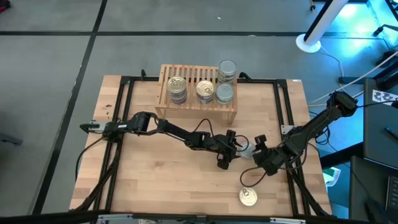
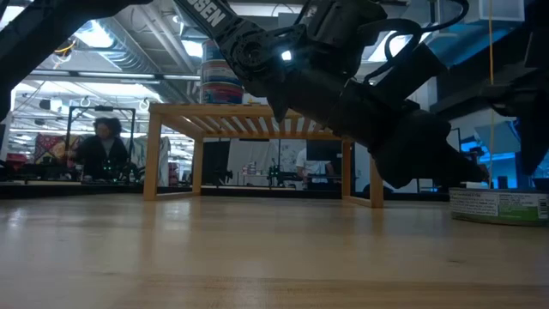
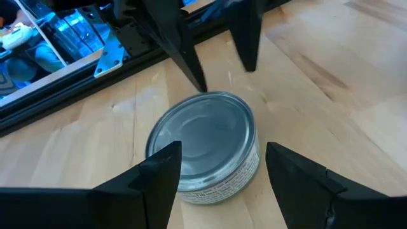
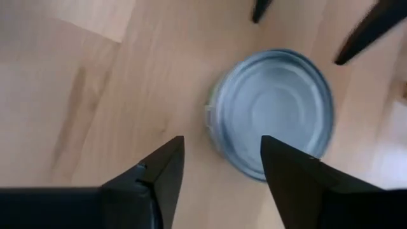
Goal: Stack canned seafood by type on shelf
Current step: Stack the green tuna can on top of the green tuna can on the shelf
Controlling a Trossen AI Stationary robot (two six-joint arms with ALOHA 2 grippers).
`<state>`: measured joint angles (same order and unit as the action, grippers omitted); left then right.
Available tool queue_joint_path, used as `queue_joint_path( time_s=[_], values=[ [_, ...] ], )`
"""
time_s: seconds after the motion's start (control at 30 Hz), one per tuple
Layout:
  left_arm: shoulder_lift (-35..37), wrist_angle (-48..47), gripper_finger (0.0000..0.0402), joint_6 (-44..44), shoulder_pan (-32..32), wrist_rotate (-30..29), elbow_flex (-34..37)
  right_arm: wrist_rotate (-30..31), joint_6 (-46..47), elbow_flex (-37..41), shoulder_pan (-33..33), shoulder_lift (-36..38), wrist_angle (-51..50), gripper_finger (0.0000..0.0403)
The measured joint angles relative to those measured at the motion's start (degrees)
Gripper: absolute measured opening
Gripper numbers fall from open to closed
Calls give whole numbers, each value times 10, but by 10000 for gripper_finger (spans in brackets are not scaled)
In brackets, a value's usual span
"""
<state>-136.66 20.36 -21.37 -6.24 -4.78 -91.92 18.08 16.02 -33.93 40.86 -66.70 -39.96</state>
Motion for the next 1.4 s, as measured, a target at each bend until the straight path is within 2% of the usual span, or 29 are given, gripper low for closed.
queue_joint_path(
  time_s=[0.1, 0.37, 0.77, 1.07, 1.4],
  values=[
    [0, 0, 225, 5, 0, 0, 0, 19, 2, 6, 0, 0, 8, 188],
    [0, 0, 225, 15, 0, 0, 0, 2, 1, 26, 0, 0, 34, 150],
    [1, 0, 225, 15, 0, 0, 0, 0, 0, 56, 0, 1, 83, 147],
    [1, 0, 225, 15, -1, 0, 0, 27, -1, 70, 0, -6, 109, 144],
    [1, 0, 225, 15, -1, 0, 0, 73, -4, 69, 0, -54, 125, 76]
  ],
)
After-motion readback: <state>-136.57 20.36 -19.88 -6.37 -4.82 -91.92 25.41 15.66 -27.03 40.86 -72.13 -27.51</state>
